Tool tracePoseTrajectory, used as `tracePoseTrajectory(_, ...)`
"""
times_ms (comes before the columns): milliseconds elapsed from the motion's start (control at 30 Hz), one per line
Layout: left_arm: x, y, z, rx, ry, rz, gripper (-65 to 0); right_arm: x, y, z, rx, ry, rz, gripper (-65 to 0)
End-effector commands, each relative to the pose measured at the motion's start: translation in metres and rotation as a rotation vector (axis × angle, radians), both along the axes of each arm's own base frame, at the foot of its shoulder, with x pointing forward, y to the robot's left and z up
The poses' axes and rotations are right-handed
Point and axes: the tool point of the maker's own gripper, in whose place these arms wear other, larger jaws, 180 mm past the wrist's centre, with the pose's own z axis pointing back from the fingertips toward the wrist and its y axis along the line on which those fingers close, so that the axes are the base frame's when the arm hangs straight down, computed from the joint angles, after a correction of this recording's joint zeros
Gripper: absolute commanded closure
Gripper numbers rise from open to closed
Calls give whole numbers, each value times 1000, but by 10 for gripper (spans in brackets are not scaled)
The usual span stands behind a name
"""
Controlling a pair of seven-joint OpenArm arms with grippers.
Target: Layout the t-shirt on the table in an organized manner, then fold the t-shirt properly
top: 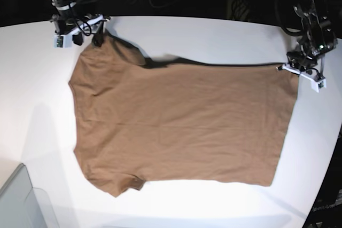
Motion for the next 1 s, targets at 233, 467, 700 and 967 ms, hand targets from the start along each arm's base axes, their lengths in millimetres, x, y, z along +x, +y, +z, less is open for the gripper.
tracePoseTrajectory(233, 1, 6, 7, 12, -8, 3, -1, -3, 16, 3, 23, -13, 43, -391)
tracePoseTrajectory(467, 0, 6, 7, 11, -6, 3, -1, 5, 17, 5, 25, -26, 44, -392)
tracePoseTrajectory(700, 0, 6, 7, 10, -6, 3, -1, -6, 22, -19, 67, 33, 32, -388)
tracePoseTrajectory(967, 1, 6, 7, 11, -9, 3, -1, -6, 42, -22, 97, 39, 78, -233)
